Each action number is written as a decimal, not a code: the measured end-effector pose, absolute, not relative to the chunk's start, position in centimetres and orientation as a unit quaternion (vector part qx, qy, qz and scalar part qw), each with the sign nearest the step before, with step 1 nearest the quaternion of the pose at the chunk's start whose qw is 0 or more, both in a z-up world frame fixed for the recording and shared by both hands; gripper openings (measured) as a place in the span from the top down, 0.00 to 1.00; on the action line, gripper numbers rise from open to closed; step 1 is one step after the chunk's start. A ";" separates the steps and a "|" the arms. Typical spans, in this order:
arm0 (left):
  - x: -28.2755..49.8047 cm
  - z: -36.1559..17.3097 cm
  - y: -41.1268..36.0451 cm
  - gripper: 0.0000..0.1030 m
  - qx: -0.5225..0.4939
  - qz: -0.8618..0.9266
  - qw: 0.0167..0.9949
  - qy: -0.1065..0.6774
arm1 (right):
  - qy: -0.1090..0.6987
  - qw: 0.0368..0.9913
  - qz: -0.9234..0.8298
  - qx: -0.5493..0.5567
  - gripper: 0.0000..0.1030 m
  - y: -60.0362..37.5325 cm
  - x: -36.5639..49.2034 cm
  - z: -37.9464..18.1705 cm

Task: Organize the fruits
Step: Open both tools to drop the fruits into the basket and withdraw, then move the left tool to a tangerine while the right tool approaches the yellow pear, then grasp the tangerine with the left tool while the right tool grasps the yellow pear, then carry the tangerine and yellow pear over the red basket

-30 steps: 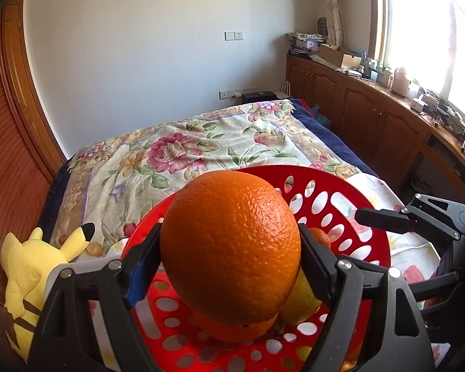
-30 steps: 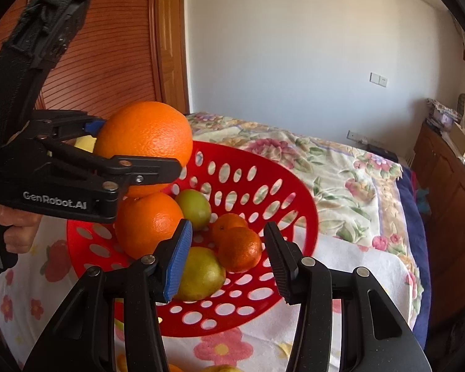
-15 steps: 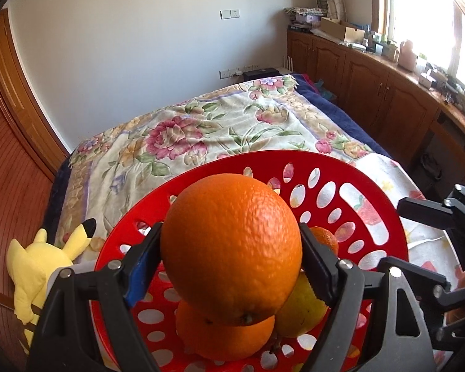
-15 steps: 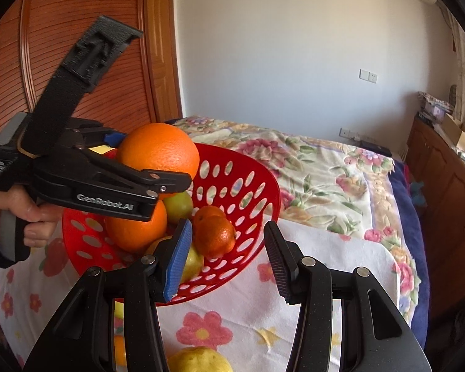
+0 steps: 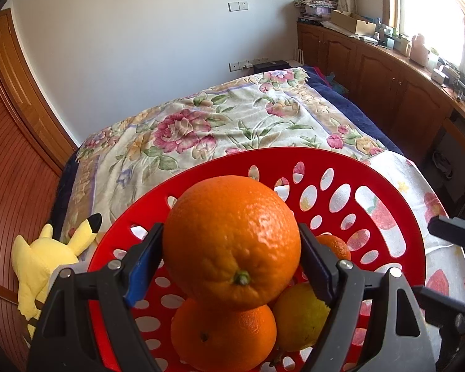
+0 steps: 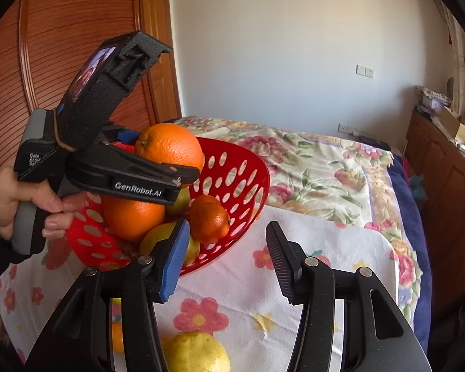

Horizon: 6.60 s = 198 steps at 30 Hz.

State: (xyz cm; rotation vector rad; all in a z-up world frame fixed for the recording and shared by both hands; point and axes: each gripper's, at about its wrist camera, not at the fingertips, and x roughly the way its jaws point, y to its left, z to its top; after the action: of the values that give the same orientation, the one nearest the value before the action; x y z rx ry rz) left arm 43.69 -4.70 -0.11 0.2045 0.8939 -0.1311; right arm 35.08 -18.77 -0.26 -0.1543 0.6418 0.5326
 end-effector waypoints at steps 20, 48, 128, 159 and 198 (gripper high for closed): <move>35.2 5.4 -4.7 0.17 0.050 -0.116 0.935 0.332 | 0.304 0.918 0.248 -0.061 0.47 -20.7 30.9 0.3; 20.5 -0.8 -1.7 0.18 0.010 -0.117 0.937 0.328 | 0.328 0.915 0.224 -0.068 0.48 -20.8 23.5 -2.4; 22.0 -7.2 -5.9 0.68 0.031 -0.201 0.896 0.396 | 0.363 0.907 0.205 -0.066 0.38 -21.1 23.9 -7.5; 21.8 -5.7 0.2 0.68 0.001 -0.192 0.917 0.350 | 0.375 0.902 0.197 -0.080 0.39 -20.9 24.2 -7.7; 28.8 2.1 1.7 0.68 0.053 -0.146 0.946 0.285 | 0.274 0.914 0.272 -0.128 0.39 -13.8 33.0 1.8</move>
State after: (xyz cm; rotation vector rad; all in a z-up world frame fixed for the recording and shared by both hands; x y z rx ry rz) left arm 28.76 1.74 2.12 0.1070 0.5795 -0.2965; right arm 32.95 -13.83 1.82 -0.2626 0.5642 0.5594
